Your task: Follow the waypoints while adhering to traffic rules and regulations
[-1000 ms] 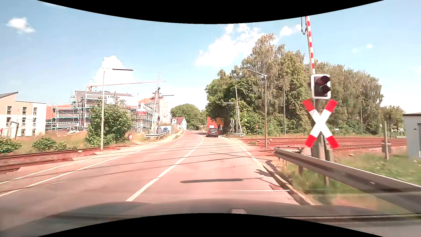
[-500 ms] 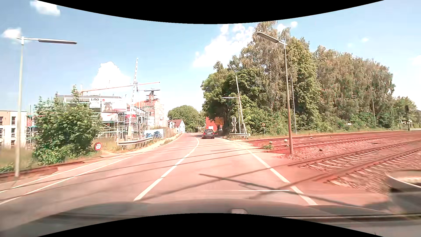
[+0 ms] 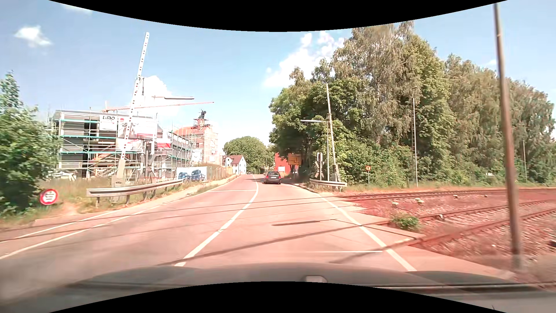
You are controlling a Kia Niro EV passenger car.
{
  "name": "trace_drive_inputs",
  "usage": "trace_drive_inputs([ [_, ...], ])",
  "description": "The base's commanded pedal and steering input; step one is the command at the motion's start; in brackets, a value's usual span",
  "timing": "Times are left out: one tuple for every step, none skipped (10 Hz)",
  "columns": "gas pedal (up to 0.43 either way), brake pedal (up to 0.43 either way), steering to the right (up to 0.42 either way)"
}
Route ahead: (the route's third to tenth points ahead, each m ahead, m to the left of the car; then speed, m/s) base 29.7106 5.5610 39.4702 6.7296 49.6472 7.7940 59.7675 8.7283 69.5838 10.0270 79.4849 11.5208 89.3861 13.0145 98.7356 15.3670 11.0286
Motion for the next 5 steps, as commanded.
trace_drive_inputs([
  [0.110,0.000,-0.020],
  [0.110,0.000,-0.020],
  [0.118,0.000,-0.020],
  [0.138,0.000,-0.023],
  [0.169,0.000,-0.025],
])
